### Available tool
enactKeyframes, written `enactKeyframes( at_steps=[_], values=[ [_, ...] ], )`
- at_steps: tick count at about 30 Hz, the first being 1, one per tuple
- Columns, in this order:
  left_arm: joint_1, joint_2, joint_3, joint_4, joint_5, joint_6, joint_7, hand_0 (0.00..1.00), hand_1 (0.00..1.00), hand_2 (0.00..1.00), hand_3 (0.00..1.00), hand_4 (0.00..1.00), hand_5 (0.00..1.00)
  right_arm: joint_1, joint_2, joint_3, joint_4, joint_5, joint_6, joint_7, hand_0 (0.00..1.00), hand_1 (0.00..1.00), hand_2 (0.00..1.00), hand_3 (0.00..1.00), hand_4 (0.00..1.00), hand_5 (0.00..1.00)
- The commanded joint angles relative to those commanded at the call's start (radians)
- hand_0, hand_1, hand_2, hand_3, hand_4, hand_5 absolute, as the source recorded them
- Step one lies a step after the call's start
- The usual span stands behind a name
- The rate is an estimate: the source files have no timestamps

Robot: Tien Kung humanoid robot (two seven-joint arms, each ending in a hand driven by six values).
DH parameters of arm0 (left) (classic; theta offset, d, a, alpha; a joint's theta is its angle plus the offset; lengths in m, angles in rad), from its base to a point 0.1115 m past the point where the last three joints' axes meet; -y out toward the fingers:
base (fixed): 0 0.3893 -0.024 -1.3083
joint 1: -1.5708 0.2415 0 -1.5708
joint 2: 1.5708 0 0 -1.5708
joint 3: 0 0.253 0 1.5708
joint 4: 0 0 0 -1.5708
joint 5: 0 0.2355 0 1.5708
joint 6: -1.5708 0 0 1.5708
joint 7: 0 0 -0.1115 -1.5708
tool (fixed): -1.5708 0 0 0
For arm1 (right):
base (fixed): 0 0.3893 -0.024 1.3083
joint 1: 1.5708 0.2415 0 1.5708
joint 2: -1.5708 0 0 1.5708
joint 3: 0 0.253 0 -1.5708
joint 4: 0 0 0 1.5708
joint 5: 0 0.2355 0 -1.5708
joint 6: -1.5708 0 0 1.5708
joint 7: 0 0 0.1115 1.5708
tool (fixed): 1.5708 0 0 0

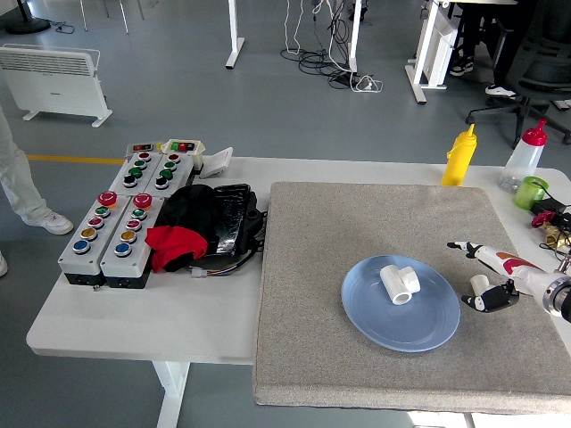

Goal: Pick pipe place plate twice

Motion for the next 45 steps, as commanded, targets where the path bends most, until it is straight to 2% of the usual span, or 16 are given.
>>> enactKeyframes(
  at_steps=[6,13,19,28,29,34,35,40,41,45],
  values=[
    [0.004,-0.002,-0.001,-0.001,0.004,0.000,0.004,0.659,0.641,0.608,0.616,0.384,0.998,0.032,-0.001,-0.063,-0.048,-0.011,0.005,0.007,0.998,0.927,0.998,0.979,0.757,0.118],
    [0.006,-0.003,0.000,-0.002,0.003,0.000,0.005,0.659,0.641,0.608,0.617,0.382,0.998,0.057,0.021,-0.100,-0.125,-0.030,0.002,0.022,0.998,0.923,0.998,0.978,0.759,0.113],
    [0.001,-0.003,0.008,0.000,-0.010,0.003,-0.001,0.659,0.641,0.610,0.618,0.381,0.998,0.082,0.037,-0.120,-0.196,-0.046,-0.007,0.035,0.998,0.922,0.998,0.972,0.759,0.112],
    [-0.008,-0.003,0.010,0.000,-0.014,0.003,-0.003,0.659,0.641,0.611,0.618,0.379,0.998,0.107,0.058,-0.128,-0.263,-0.031,-0.003,0.057,0.998,0.907,0.998,0.958,0.754,0.106],
    [-0.009,-0.003,0.011,0.000,-0.015,0.003,-0.003,0.659,0.641,0.611,0.618,0.379,0.998,0.109,0.059,-0.128,-0.268,-0.030,0.002,0.058,0.907,0.829,0.919,0.892,0.746,0.108],
    [-0.011,-0.003,0.011,0.000,-0.015,0.003,-0.002,0.659,0.641,0.611,0.618,0.379,0.998,0.114,0.062,-0.129,-0.283,-0.033,0.027,0.055,0.907,0.829,0.919,0.892,0.746,0.108],
    [-0.011,-0.003,0.011,0.000,-0.014,0.003,-0.002,0.659,0.642,0.612,0.618,0.379,0.998,0.114,0.062,-0.129,-0.286,-0.035,0.029,0.054,0.807,0.731,0.828,0.844,0.738,0.104],
    [-0.011,-0.003,0.011,0.000,-0.014,0.002,-0.002,0.659,0.642,0.612,0.618,0.379,0.998,0.113,0.062,-0.128,-0.291,-0.042,0.021,0.063,0.807,0.731,0.828,0.844,0.738,0.104],
    [-0.011,-0.003,0.011,0.000,-0.013,0.002,-0.001,0.659,0.641,0.611,0.618,0.379,0.998,0.113,0.062,-0.128,-0.292,-0.045,0.017,0.067,0.683,0.634,0.650,0.776,0.731,0.097],
    [-0.011,-0.003,0.011,0.000,-0.012,0.002,-0.001,0.659,0.641,0.611,0.618,0.379,0.998,0.112,0.065,-0.128,-0.301,-0.056,0.003,0.079,0.683,0.634,0.650,0.776,0.731,0.097]
  ],
)
